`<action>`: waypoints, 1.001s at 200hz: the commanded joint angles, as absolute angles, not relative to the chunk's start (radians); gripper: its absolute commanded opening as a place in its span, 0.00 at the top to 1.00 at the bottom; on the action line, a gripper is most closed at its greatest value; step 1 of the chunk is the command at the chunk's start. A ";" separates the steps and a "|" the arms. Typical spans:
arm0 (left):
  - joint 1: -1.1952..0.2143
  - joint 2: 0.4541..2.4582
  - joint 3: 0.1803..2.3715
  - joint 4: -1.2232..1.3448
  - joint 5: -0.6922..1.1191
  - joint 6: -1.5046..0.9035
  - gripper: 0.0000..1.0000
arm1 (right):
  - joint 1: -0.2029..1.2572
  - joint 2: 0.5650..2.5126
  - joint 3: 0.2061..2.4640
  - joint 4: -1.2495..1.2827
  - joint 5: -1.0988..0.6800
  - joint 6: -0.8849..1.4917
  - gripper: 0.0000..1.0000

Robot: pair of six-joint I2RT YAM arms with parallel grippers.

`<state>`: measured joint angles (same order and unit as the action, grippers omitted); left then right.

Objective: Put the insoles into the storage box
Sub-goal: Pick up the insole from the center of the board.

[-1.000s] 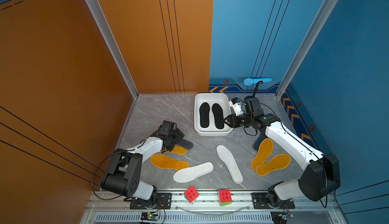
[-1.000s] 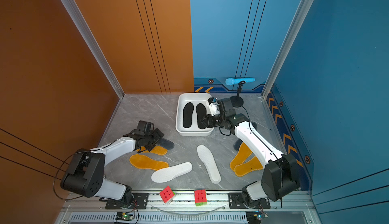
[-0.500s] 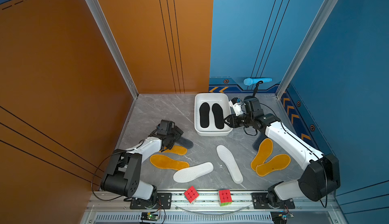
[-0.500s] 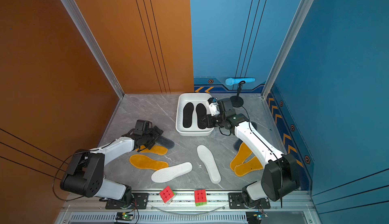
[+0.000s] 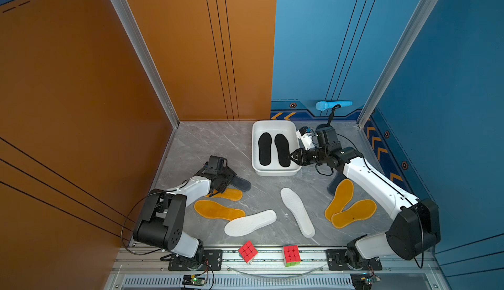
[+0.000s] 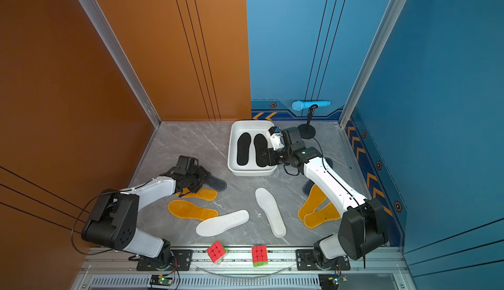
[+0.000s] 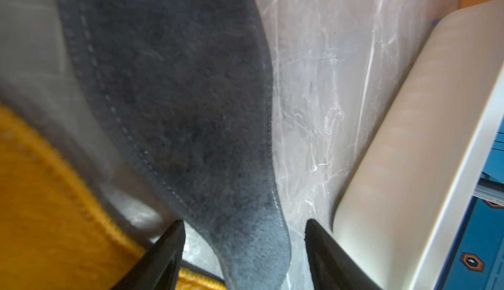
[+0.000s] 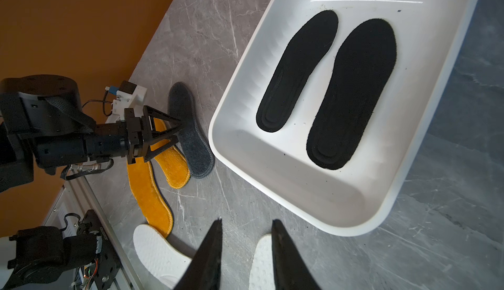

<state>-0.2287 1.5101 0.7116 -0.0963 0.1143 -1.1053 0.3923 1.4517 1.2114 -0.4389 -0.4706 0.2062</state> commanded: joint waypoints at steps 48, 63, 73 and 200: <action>-0.274 1.598 0.806 -0.268 0.040 -1.031 0.35 | 0.387 1.462 1.187 -0.417 -0.495 0.202 0.69; -0.279 1.616 0.810 -0.267 0.040 -1.034 0.37 | 0.386 1.458 1.182 -0.417 -0.495 0.199 0.70; -0.280 1.627 0.812 -0.267 0.039 -1.031 0.40 | 0.384 1.456 1.178 -0.417 -0.495 0.198 0.70; -0.286 1.679 0.834 -0.299 0.038 -0.998 0.70 | 0.349 1.422 1.137 -0.387 -0.568 0.215 0.71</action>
<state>-0.2764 1.6287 0.8356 -0.2150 0.0521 -1.0153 0.3569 1.4506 1.1503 -0.4145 -0.5354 0.2070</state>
